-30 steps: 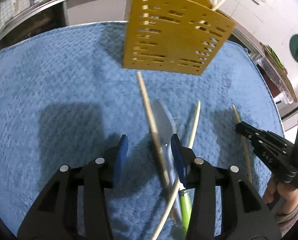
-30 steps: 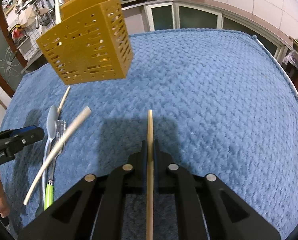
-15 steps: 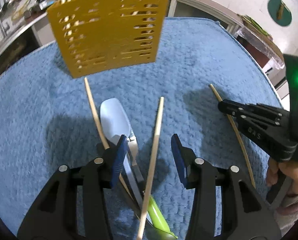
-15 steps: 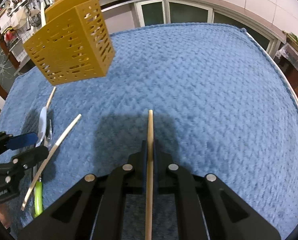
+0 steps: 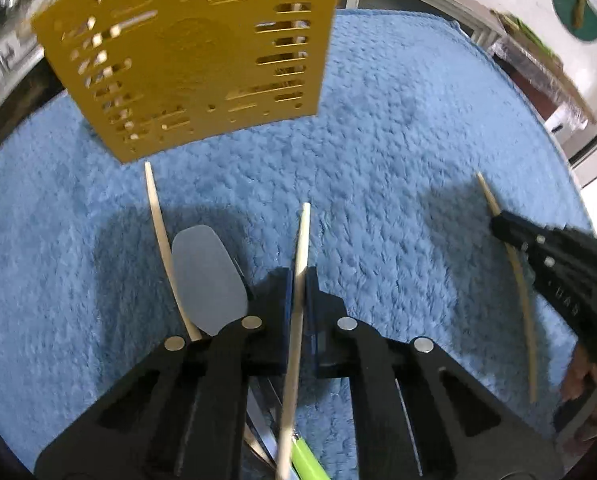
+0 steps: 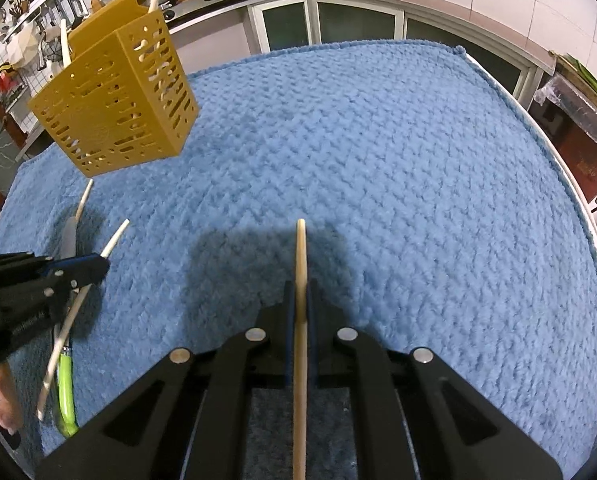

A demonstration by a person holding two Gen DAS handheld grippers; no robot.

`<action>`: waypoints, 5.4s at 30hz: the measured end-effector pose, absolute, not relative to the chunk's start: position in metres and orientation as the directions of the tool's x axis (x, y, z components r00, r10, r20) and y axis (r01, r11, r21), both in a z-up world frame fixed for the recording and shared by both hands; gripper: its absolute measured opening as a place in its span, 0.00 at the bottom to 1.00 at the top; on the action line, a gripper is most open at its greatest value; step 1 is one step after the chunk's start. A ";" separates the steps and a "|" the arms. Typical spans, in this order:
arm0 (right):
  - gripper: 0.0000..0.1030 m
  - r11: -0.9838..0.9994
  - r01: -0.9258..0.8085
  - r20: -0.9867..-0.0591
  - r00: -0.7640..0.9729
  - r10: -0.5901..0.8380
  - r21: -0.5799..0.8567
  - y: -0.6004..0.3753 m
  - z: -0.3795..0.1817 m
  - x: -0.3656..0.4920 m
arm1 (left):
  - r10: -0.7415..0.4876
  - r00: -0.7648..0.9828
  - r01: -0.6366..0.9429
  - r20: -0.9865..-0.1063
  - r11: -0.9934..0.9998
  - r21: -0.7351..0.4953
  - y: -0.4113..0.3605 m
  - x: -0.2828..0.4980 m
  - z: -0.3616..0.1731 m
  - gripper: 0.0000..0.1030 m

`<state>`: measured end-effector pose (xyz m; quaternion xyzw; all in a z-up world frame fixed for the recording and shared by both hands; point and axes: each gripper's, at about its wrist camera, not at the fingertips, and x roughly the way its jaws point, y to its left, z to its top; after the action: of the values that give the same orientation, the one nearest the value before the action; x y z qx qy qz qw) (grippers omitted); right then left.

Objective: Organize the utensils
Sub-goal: 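Close the left gripper on another wooden chopstick while the right gripper holds its chopstick, then lower both held chopsticks into the yellow holder and open both grippers, then close the right gripper on the light blue plastic spoon, then close the left gripper on the silver utensil while the right gripper lifts the spoon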

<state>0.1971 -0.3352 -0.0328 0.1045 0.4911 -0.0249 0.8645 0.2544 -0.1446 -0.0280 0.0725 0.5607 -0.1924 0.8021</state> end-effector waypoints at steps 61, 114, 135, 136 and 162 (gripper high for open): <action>0.06 0.981 -0.068 -0.078 0.993 0.084 0.183 -0.259 0.116 0.305 | -0.300 0.918 0.258 -0.259 0.948 -0.185 -0.065 0.355 0.118 0.04; 0.31 0.973 -0.108 -0.789 0.571 0.228 0.203 -0.158 -0.019 0.191 | -0.055 0.582 0.047 -0.811 0.998 -0.034 0.053 0.211 -0.012 0.95; 0.06 0.964 -0.001 -0.788 0.576 0.218 0.266 -0.228 -0.007 0.203 | -0.170 0.498 0.124 -0.850 0.985 -0.124 -0.002 0.208 -0.005 0.78; 0.06 0.965 0.008 -0.791 0.575 0.210 0.261 -0.234 -0.008 0.202 | -0.177 0.488 0.130 -0.855 0.983 -0.129 -0.007 0.208 -0.006 0.73; 0.06 0.973 0.037 -0.825 0.538 0.174 0.230 -0.282 -0.023 0.193 | -0.164 0.350 0.154 -0.922 0.981 -0.116 -0.066 0.218 -0.030 0.15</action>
<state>0.1932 -0.2821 -0.0232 0.1104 0.4790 0.0394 0.8699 0.2183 -0.0661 -0.0296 -0.0044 0.5617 -0.0967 0.8216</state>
